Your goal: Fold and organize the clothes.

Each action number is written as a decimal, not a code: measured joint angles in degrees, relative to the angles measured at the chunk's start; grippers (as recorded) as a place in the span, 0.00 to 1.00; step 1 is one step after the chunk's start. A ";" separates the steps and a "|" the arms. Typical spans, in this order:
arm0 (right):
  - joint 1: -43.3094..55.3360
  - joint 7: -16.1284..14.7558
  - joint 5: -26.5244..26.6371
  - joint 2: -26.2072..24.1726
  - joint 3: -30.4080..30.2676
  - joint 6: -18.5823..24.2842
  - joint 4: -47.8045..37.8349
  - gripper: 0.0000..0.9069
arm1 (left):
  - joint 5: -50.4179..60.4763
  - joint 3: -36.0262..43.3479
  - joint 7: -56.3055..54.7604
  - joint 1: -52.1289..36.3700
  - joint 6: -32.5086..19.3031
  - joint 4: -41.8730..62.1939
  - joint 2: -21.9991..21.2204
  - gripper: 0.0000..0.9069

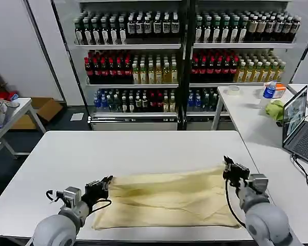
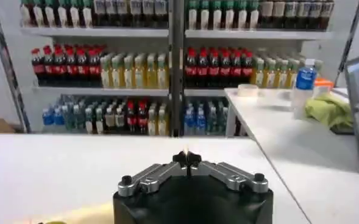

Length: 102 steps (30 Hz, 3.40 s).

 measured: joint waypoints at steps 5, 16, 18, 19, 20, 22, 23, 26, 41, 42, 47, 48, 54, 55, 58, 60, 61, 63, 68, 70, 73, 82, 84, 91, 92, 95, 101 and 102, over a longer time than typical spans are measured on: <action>-4.84 -0.24 -0.17 0.16 1.09 -0.50 2.08 0.00 | 0.94 -0.16 0.51 2.45 0.05 -0.95 -0.14 0.02; -7.71 0.16 -2.25 2.29 -0.42 -1.00 0.63 1.00 | 4.35 1.20 0.87 3.81 0.05 0.47 -1.25 1.00; -7.37 0.17 -3.03 2.85 -1.23 -1.02 -0.31 1.00 | 4.80 1.44 0.78 3.68 0.02 1.14 -1.48 1.00; -7.20 0.13 -3.53 3.11 -1.63 -1.02 -0.77 1.00 | 5.00 1.53 0.70 3.57 -0.03 1.53 -1.60 1.00; -7.04 0.13 -4.15 3.34 -2.02 -1.02 -1.22 1.00 | 5.27 1.67 0.59 3.44 -0.13 1.94 -1.79 1.00; -6.90 0.25 -5.56 3.78 -2.82 -0.98 -2.00 1.00 | 5.74 1.83 0.39 3.30 -0.35 2.61 -2.08 1.00; -6.89 0.31 -6.27 3.95 -3.10 -0.87 -2.29 1.00 | 6.04 1.86 0.23 3.30 -0.51 2.95 -2.28 1.00; -7.01 0.44 -8.28 4.12 -3.48 -0.37 -2.62 1.00 | 6.81 1.81 -0.26 3.52 -1.01 3.59 -2.77 1.00; -10.33 0.11 -11.86 4.97 -1.82 0.82 -0.23 1.00 | 7.28 0.68 -4.31 6.66 -1.26 3.12 -5.82 1.00; -10.51 0.15 -11.83 5.05 -1.67 0.82 -0.07 1.00 | 7.31 0.68 -4.53 7.05 -1.26 3.11 -6.21 1.00; -11.33 0.28 -11.49 5.29 -1.02 0.81 0.68 1.00 | 7.36 0.91 -5.53 8.15 -1.60 3.48 -7.63 0.10; -11.40 0.34 -11.37 5.34 -0.92 0.78 0.80 1.00 | 7.37 1.01 -5.79 8.41 -1.87 3.57 -7.92 0.06; -11.58 0.56 -10.87 5.61 -0.49 0.74 1.01 1.00 | 7.44 1.55 -5.91 9.96 -2.97 3.17 -9.63 0.01; -11.65 0.58 -10.84 5.67 -0.42 0.74 1.08 1.00 | 7.45 1.60 -5.91 10.23 -3.10 3.13 -9.91 0.01; -11.83 0.67 -10.79 5.90 -0.29 0.79 1.18 1.00 | 7.34 1.53 -5.89 10.97 -3.40 3.03 -10.49 0.01; -11.88 0.77 -10.78 6.04 -0.20 0.89 1.18 1.00 | 6.99 1.37 -5.88 11.45 -3.66 2.88 -10.83 0.01; -11.89 0.84 -10.77 6.11 -0.19 1.01 1.18 1.00 | 6.70 1.24 -5.82 11.63 -3.82 2.79 -10.95 0.01; -11.94 0.93 -10.77 6.16 -0.17 1.16 1.18 1.00 | 6.05 1.01 -5.70 11.88 -4.15 2.64 -11.16 0.01; -11.79 1.03 -10.63 6.21 0.27 1.67 1.23 1.00 | 4.19 0.40 -5.57 11.93 -4.97 2.51 -11.22 0.01; -11.66 1.03 -10.43 6.16 0.40 1.84 1.23 1.00 | 3.19 -0.07 -5.57 11.80 -5.15 2.58 -11.09 0.01; -11.47 0.96 -10.27 5.89 0.39 2.02 1.08 1.00 | 1.74 -1.37 -5.58 11.33 -5.29 2.98 -10.63 0.01; -10.72 0.59 -9.88 5.52 0.33 2.39 0.45 1.00 | -3.37 -7.74 -4.71 9.13 -5.20 5.40 -7.06 0.01; -10.53 0.49 -9.88 5.38 0.29 2.53 0.19 1.00 | -4.42 -9.48 -4.35 8.39 -5.42 6.40 -5.89 0.01; -9.70 0.28 -9.92 5.05 -0.43 2.80 -0.63 1.00 | -7.86 -15.17 -3.09 5.42 -5.77 10.62 -1.64 0.01; -9.56 0.27 -9.94 4.96 -0.53 2.81 -0.72 1.00 | -8.41 -16.02 -2.92 4.88 -5.76 11.24 -1.04 0.01; -9.12 0.18 -9.97 4.62 -0.95 2.82 -1.09 1.00 | -10.29 -18.19 -2.77 3.41 -5.47 12.36 0.61 0.01; -8.38 0.09 -9.98 4.39 -1.68 2.87 -1.90 1.00 | -16.79 -20.01 -2.93 2.20 -4.17 12.44 1.54 0.01; -8.39 0.05 -9.99 4.37 -1.72 2.90 -1.95 1.00 | -18.07 -20.03 -3.04 2.13 -3.91 12.12 1.48 0.01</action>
